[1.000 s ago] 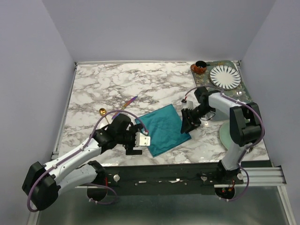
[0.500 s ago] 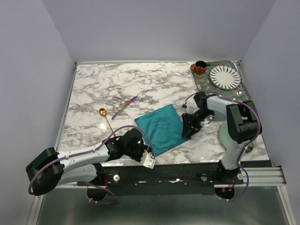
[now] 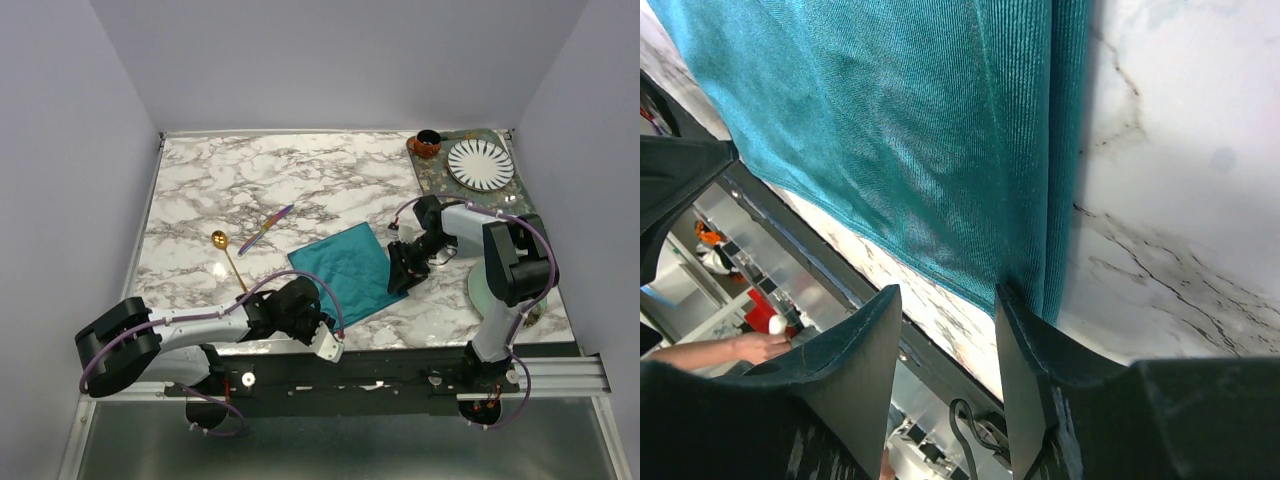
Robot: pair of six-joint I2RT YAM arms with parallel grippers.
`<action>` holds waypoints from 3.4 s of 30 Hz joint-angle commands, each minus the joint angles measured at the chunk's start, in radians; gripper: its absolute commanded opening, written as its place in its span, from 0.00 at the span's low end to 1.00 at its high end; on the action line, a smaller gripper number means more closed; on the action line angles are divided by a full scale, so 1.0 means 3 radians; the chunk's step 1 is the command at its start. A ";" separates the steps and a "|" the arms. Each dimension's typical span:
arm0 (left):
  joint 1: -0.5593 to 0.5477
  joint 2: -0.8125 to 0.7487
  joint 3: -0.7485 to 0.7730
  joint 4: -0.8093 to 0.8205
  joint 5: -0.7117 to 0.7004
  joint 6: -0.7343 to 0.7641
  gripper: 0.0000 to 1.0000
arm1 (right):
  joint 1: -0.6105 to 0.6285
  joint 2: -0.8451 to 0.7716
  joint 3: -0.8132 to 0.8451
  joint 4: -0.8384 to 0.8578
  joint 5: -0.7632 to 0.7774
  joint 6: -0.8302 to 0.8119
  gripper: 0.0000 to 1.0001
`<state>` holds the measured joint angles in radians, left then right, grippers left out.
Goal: Fold the napkin into a case and place the utensils inside
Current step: Pick up the top corner of the square folded napkin from the center of the board, then fold the top corner of the square-folded napkin at the center of the board.
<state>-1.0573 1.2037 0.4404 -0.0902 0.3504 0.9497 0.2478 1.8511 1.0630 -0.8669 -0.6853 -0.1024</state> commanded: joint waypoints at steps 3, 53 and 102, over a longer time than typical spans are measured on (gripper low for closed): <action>-0.0070 0.0160 0.0142 0.0076 -0.0074 0.0051 0.33 | 0.0002 -0.0080 -0.0056 0.0036 0.0045 0.0019 0.51; 0.1279 0.2174 0.3005 -0.0855 0.0652 -0.0849 0.00 | -0.0176 -0.0428 0.0414 -0.0137 0.0091 -0.0032 0.95; 0.1423 0.3090 0.4080 -0.1453 0.0837 -0.0532 0.00 | -0.0258 -0.0244 0.0374 -0.0229 0.0050 -0.0073 0.67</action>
<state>-0.6239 2.1059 1.6272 -0.5159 0.5732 0.7776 0.1745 1.7733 1.1767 -0.9184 -0.6746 -0.1062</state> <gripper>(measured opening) 0.008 0.673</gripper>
